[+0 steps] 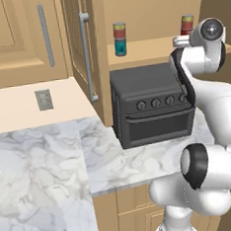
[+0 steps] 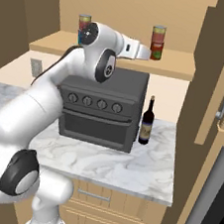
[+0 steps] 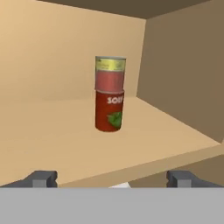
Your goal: Stack two cans on top of the other two cans in the cabinet.
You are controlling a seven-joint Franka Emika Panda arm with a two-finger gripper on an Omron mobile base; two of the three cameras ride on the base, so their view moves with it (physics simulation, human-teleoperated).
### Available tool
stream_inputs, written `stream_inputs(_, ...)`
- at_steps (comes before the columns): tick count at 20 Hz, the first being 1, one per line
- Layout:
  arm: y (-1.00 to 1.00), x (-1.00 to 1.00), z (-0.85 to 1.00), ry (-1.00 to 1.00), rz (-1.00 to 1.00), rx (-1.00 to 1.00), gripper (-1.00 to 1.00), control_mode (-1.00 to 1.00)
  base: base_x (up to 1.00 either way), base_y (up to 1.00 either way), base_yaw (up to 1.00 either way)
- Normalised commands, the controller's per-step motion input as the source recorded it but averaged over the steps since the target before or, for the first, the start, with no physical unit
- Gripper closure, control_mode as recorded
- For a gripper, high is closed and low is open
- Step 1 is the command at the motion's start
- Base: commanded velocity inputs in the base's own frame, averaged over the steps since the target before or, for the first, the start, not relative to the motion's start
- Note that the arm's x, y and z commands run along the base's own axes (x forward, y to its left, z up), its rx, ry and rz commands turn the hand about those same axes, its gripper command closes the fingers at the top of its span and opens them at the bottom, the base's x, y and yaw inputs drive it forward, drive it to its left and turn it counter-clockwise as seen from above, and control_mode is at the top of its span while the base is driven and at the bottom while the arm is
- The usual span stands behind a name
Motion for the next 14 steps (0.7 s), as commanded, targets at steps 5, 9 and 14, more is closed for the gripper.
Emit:
stream_inputs(5,0.34,-0.55,-0.08,0.05,0.00,0.08,-1.00,-1.00,0.00,0.00,0.00)
stream_inputs(9,0.33,-0.52,-0.17,0.03,0.00,0.12,-1.00,-1.00,0.00,0.00,0.00)
stream_inputs(14,0.31,-0.44,-0.22,0.00,0.00,0.13,-1.00,-1.00,0.00,0.00,0.00)
